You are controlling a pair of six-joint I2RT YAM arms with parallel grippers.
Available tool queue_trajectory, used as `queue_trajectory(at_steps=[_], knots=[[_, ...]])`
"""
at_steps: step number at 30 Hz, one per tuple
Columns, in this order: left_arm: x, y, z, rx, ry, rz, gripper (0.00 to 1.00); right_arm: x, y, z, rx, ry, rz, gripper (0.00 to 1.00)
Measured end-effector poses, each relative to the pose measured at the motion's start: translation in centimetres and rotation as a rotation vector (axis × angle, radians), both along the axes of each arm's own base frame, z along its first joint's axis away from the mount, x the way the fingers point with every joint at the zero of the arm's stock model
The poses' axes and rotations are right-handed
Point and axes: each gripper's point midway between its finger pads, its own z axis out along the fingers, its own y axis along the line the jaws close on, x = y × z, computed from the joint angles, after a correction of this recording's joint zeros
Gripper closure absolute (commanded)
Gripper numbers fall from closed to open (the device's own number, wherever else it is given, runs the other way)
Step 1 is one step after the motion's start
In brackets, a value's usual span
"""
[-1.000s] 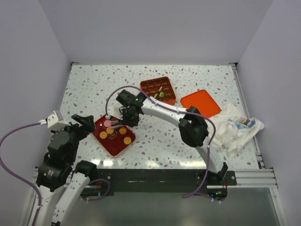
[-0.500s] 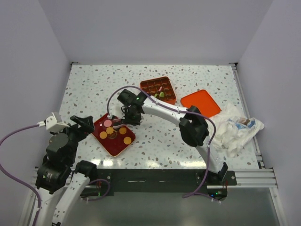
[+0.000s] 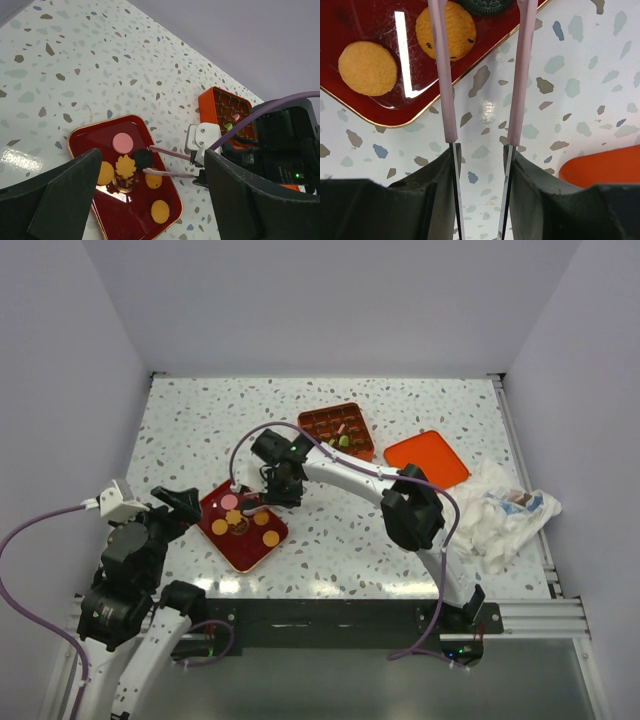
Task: Pack the cookies
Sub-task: Pick up the fake cookies from the plate.
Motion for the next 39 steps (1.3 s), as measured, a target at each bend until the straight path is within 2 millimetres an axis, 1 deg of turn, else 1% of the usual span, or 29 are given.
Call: queue_trajectory(at_steps=[8, 15, 20, 25, 35, 39], knots=[[0.0, 0.0, 0.0, -0.004, -0.002, 0.001, 0.12, -0.1, -0.1, -0.2, -0.006, 0.004, -0.001, 0.58], [0.0, 0.0, 0.0, -0.007, -0.003, 0.001, 0.12, -0.1, -0.6, -1.7, -0.048, 0.019, -0.013, 0.58], [0.0, 0.0, 0.0, -0.008, -0.003, 0.001, 0.12, -0.2, -0.8, -2.3, -0.063, 0.025, -0.014, 0.57], [0.0, 0.0, 0.0, -0.008, -0.003, 0.001, 0.12, -0.1, -0.7, -2.1, -0.06, 0.023, -0.014, 0.57], [0.0, 0.0, 0.0, -0.007, -0.003, 0.001, 0.12, 0.1, 0.0, -1.0, -0.048, -0.009, -0.014, 0.57], [0.0, 0.0, 0.0, -0.007, -0.003, 0.001, 0.12, -0.1, 0.2, -1.2, -0.058, -0.013, -0.012, 0.57]])
